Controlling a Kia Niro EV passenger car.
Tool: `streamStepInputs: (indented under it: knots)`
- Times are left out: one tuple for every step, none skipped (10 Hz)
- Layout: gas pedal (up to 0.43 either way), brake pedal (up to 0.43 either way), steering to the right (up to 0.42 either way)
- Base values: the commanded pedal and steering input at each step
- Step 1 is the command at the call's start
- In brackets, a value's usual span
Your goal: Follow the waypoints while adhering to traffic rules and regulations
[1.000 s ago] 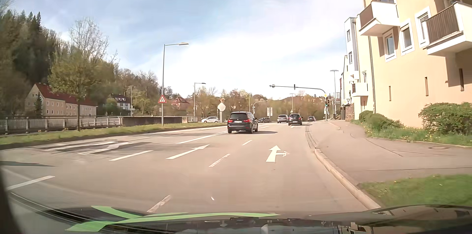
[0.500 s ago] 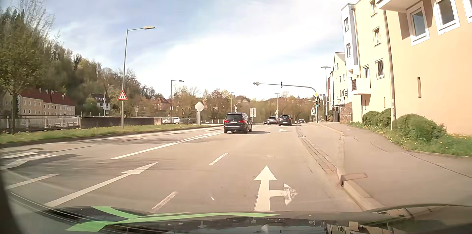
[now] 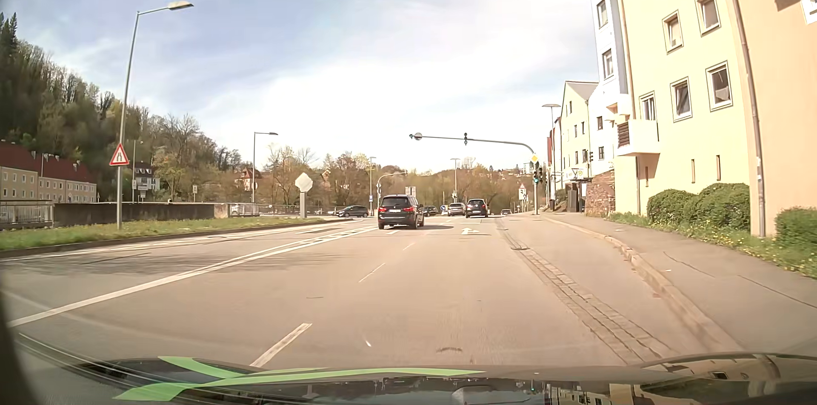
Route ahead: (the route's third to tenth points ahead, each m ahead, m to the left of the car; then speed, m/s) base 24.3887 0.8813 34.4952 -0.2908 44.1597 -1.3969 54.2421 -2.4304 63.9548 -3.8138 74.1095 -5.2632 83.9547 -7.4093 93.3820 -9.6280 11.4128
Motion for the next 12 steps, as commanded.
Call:
streamStepInputs:
  knots:
    - [0.110, 0.000, 0.029]
    - [0.110, 0.000, 0.028]
    - [0.098, 0.000, 0.025]
    - [0.087, 0.000, 0.020]
    - [0.079, 0.000, 0.015]
    - [0.079, 0.000, 0.015]
    - [0.087, 0.000, 0.014]
    - [0.087, 0.000, 0.014]
    - [0.087, 0.000, 0.014]
    - [0.087, 0.000, 0.014]
    - [0.087, 0.000, 0.014]
    - [0.087, 0.000, 0.014]
